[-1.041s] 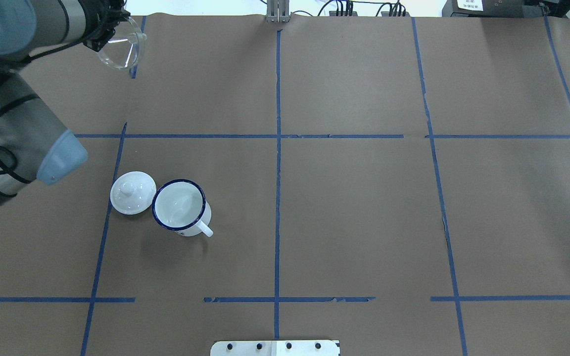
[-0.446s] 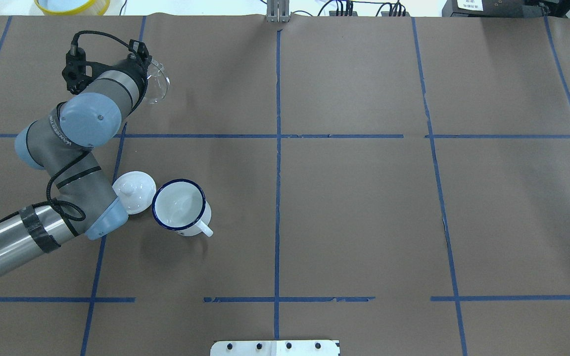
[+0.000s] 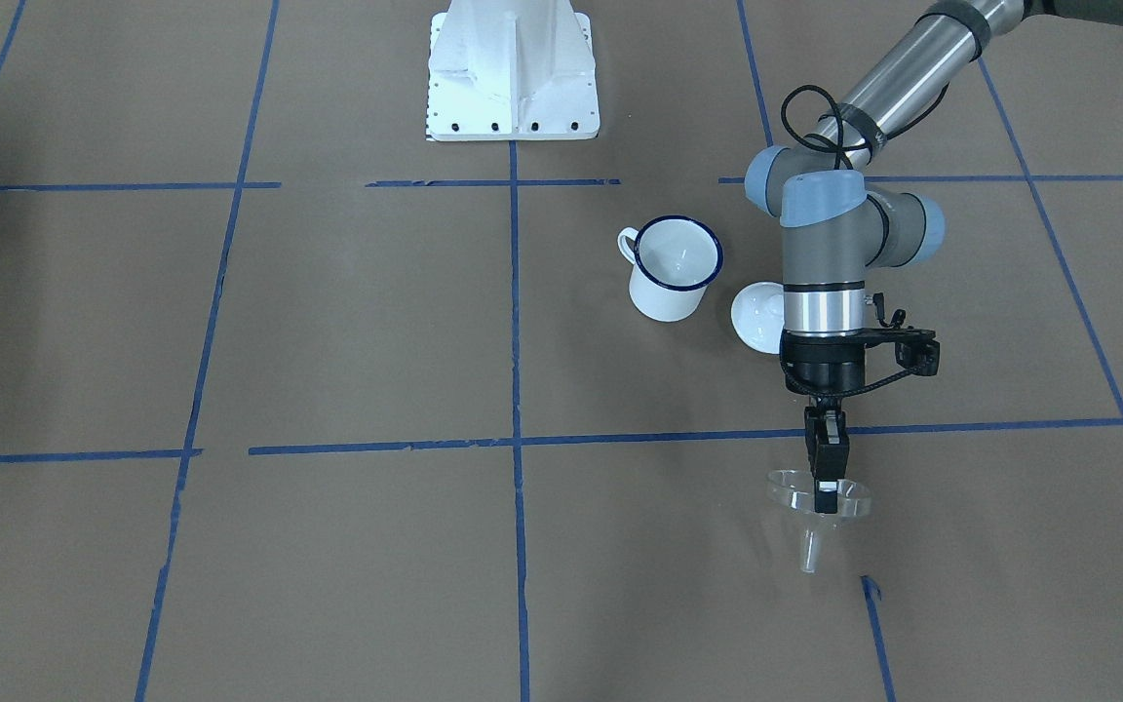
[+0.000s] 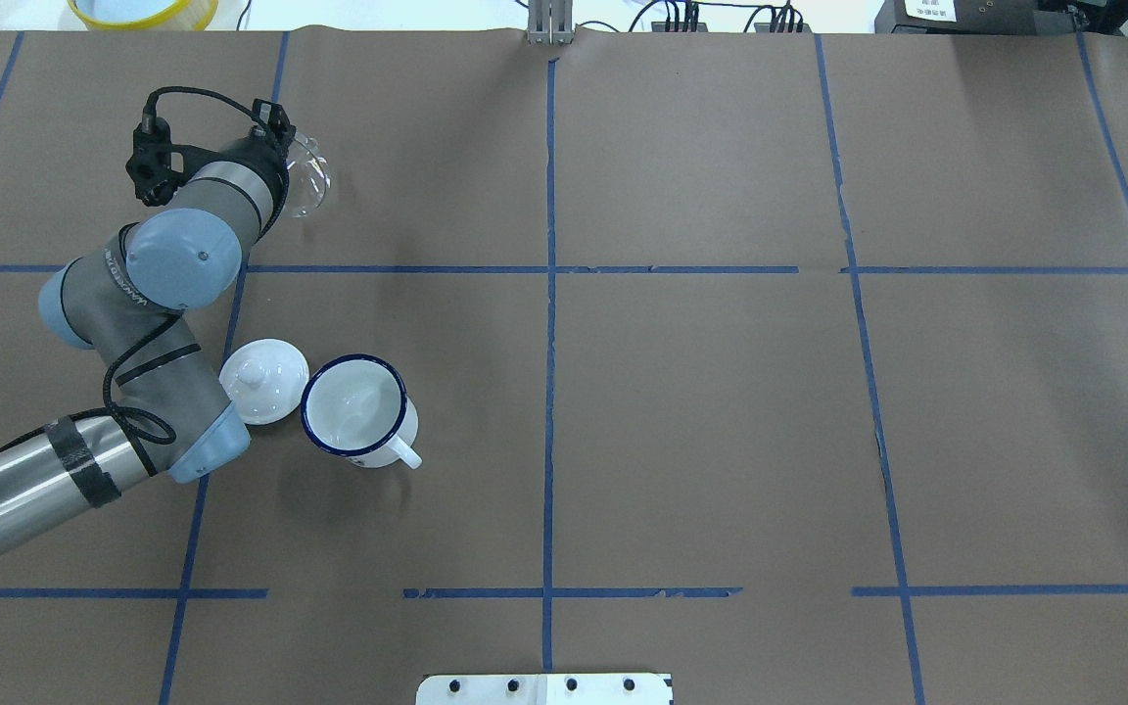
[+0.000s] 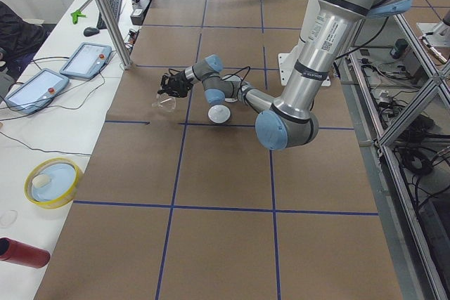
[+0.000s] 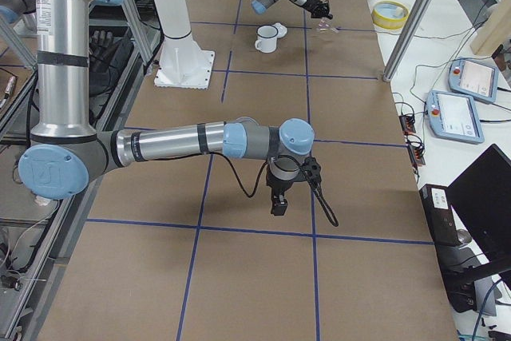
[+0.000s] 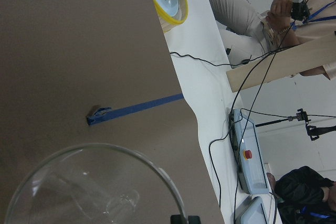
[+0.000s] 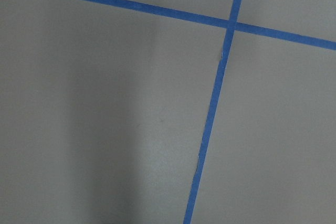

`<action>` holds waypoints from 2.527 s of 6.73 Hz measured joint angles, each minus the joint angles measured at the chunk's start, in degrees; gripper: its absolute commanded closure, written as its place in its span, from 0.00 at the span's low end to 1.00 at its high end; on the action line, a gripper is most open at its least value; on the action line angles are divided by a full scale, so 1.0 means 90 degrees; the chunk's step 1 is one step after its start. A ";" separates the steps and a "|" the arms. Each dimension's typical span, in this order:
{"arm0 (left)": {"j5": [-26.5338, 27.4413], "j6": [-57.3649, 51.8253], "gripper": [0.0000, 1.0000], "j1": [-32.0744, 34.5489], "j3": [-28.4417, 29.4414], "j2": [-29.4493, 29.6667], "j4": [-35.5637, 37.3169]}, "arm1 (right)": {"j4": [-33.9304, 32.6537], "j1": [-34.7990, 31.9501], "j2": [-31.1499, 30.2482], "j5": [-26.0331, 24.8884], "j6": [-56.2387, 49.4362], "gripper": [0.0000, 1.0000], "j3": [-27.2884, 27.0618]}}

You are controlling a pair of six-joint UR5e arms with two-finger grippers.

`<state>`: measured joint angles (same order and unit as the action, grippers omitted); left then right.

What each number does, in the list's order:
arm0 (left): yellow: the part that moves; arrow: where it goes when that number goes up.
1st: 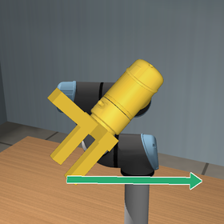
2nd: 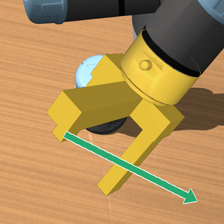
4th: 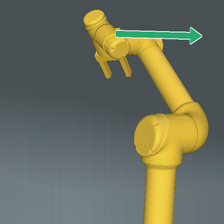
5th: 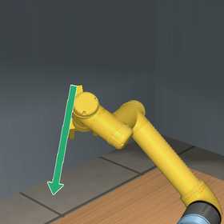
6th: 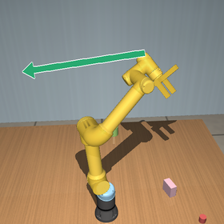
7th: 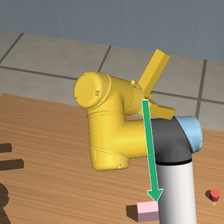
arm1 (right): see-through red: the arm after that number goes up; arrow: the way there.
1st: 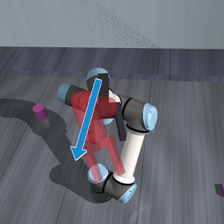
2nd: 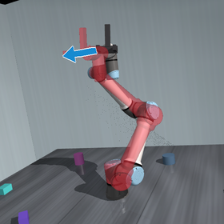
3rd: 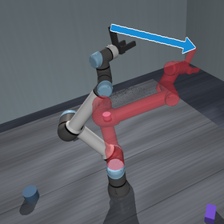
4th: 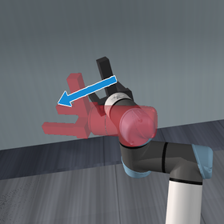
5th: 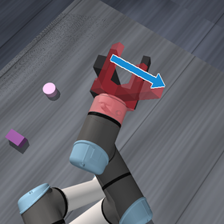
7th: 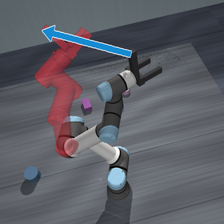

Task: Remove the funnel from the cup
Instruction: 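Lower the glass funnel onto the table farther from the robot and release, then move the left gripper to the white lid and grasp it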

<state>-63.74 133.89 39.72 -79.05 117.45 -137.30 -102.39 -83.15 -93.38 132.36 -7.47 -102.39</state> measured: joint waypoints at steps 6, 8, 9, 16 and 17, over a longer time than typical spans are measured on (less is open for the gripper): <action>-0.0016 -0.0082 0.00 -0.0063 0.0054 -0.0059 0.0080 | 0.0000 0.0000 -0.0005 0.0000 0.0000 0.00 0.0000; -0.0032 -0.0213 0.00 -0.0149 0.0041 -0.0124 0.0089 | -0.0004 0.0000 -0.0005 0.0000 0.0000 0.00 0.0001; -0.0069 -0.0644 0.00 -0.0157 -0.0068 -0.0135 0.0101 | -0.0002 0.0000 -0.0005 0.0000 0.0000 0.00 0.0006; -0.4465 -0.5193 0.00 0.0635 -0.3245 -0.1707 0.2724 | 0.0000 0.0000 -0.0004 0.0000 0.0000 0.00 0.0002; -0.4857 -0.5820 0.00 0.0700 -0.3349 -0.1696 0.3115 | 0.0000 0.0000 -0.0003 0.0000 0.0000 0.00 0.0000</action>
<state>-107.46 81.50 46.02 -109.19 102.19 -109.27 -102.39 -83.14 -93.41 132.36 -7.47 -102.39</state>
